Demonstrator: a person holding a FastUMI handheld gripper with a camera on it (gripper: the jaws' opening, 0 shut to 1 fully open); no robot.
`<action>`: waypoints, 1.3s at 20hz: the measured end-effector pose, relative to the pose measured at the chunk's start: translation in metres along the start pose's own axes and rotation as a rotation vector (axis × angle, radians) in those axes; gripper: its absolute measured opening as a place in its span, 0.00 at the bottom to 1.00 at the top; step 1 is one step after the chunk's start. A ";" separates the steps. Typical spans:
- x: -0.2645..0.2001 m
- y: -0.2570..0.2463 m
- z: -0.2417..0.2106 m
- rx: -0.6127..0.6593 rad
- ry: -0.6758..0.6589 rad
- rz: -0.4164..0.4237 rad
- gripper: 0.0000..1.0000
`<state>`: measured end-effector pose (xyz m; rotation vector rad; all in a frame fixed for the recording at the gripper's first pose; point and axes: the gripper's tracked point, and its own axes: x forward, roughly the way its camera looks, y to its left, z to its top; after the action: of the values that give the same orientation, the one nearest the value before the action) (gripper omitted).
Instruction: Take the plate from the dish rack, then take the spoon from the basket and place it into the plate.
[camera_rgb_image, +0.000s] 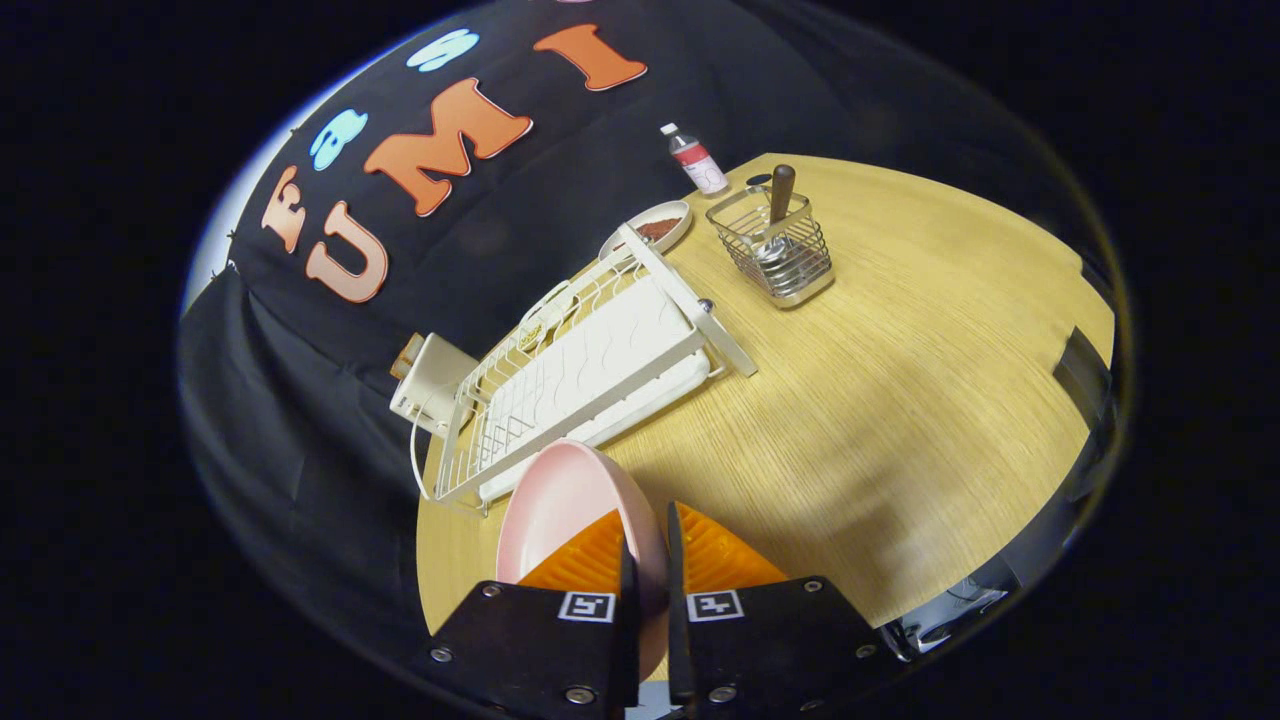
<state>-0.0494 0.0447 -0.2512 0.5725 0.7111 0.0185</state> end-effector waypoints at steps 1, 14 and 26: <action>0.003 -0.001 -0.002 0.000 0.002 -0.003 0.12; 0.022 0.004 -0.013 0.018 0.041 -0.022 0.19; 0.005 -0.023 0.027 -0.042 -0.031 -0.121 0.62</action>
<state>-0.0324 0.0128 -0.2492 0.4881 0.7127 -0.0872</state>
